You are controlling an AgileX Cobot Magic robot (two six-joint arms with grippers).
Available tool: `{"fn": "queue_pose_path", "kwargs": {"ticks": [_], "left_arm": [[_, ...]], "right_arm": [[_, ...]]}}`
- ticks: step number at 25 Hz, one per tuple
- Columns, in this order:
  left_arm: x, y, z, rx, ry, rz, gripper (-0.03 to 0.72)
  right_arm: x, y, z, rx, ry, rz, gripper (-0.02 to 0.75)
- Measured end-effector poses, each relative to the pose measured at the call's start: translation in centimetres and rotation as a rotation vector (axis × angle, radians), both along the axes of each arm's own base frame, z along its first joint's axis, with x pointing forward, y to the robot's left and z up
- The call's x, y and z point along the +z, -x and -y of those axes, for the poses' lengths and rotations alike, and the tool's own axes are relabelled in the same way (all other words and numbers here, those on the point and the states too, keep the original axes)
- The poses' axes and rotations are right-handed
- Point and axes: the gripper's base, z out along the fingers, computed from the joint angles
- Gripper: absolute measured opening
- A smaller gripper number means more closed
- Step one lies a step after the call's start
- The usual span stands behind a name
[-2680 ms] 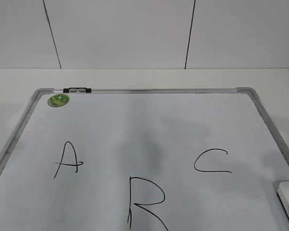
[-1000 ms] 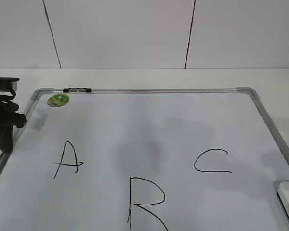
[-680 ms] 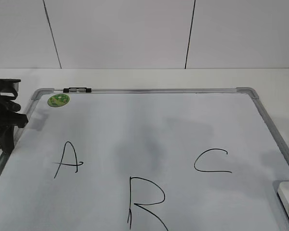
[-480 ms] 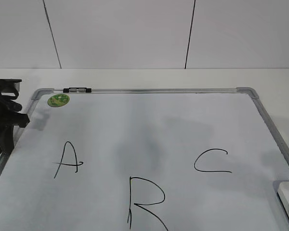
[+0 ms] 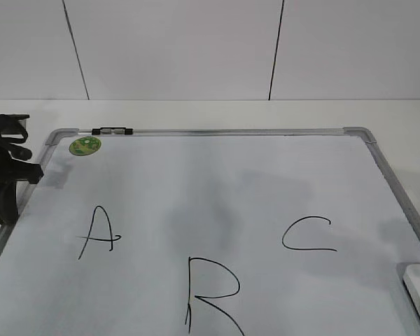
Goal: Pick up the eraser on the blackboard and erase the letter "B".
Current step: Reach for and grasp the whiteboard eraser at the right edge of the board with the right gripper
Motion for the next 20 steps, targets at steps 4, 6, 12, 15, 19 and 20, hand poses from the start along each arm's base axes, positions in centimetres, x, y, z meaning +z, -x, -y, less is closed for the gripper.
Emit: {"fn": "queue_pose_path", "kwargs": {"ticks": [4, 6, 12, 15, 19, 20], "left_arm": [[0.0, 0.0, 0.0, 0.000, 0.000, 0.000, 0.025], [0.0, 0.0, 0.0, 0.001, 0.000, 0.000, 0.025], [0.0, 0.0, 0.0, 0.001, 0.000, 0.000, 0.025], [0.0, 0.0, 0.0, 0.001, 0.000, 0.000, 0.025], [0.0, 0.0, 0.0, 0.002, 0.002, 0.000, 0.025], [0.0, 0.0, 0.0, 0.002, 0.002, 0.000, 0.025]], "right_arm": [[-0.6, -0.9, 0.0, 0.000, -0.001, -0.052, 0.612], [-1.1, -1.5, 0.0, 0.000, -0.002, -0.090, 0.645], [-2.5, -3.0, 0.1, -0.001, 0.004, -0.182, 0.670], [-3.3, -4.2, 0.2, 0.004, 0.009, -0.206, 0.670], [-4.4, -5.7, 0.5, 0.000, 0.040, -0.200, 0.670], [-4.7, -6.1, 0.6, 0.001, 0.052, -0.204, 0.670]]}}
